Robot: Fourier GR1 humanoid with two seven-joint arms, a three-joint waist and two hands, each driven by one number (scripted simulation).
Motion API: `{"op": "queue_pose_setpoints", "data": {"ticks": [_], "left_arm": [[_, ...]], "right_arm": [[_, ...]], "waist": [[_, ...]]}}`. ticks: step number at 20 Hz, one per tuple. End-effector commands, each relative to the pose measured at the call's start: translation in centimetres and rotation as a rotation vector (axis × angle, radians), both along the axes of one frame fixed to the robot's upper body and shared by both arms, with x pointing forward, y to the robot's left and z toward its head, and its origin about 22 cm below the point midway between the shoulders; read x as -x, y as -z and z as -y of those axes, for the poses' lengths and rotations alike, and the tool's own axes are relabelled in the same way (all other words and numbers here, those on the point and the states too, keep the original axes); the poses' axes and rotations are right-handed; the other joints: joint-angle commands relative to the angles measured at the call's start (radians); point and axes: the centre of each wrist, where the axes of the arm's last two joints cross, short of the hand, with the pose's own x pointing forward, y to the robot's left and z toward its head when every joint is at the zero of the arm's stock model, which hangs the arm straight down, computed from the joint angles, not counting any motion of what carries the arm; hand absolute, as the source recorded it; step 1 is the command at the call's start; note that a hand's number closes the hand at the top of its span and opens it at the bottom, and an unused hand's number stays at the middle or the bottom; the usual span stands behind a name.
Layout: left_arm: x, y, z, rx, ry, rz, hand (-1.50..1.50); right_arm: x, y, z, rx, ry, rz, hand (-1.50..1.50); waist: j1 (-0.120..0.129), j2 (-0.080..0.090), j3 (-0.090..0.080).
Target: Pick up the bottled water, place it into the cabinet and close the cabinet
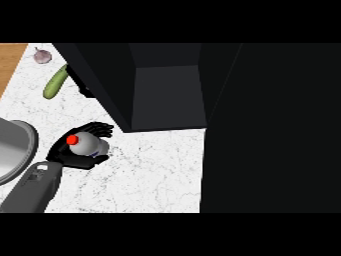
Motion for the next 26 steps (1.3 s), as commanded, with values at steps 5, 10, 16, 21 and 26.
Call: {"op": "queue_pose_setpoints", "data": {"ticks": [5,10,16,21,26], "left_arm": [[0.9,1.7,1.8,-0.053,0.049,0.158,1.50],[2.1,3.1,3.2,-0.102,0.028,0.320,1.50],[7.4,7.0,5.6,-0.073,-0.353,0.347,1.50],[6.7,6.8,9.0,0.031,-0.344,0.329,1.50],[5.0,5.3,11.6,0.076,-0.303,0.324,1.50]], "right_arm": [[0.5,-3.2,0.7,0.051,0.007,0.066,-1.50],[0.5,-3.0,0.4,0.032,0.014,0.055,-1.50],[1.3,-2.3,0.1,0.029,0.064,0.016,-1.50],[1.2,-2.3,1.0,0.049,0.059,0.025,-1.50],[2.0,-3.7,0.3,0.024,0.048,0.019,-1.50]], "waist": [[0.005,0.007,-0.002],[0.020,0.004,-0.001],[0.047,-0.012,0.002],[0.047,-0.012,0.004],[0.039,-0.016,0.004]]}}
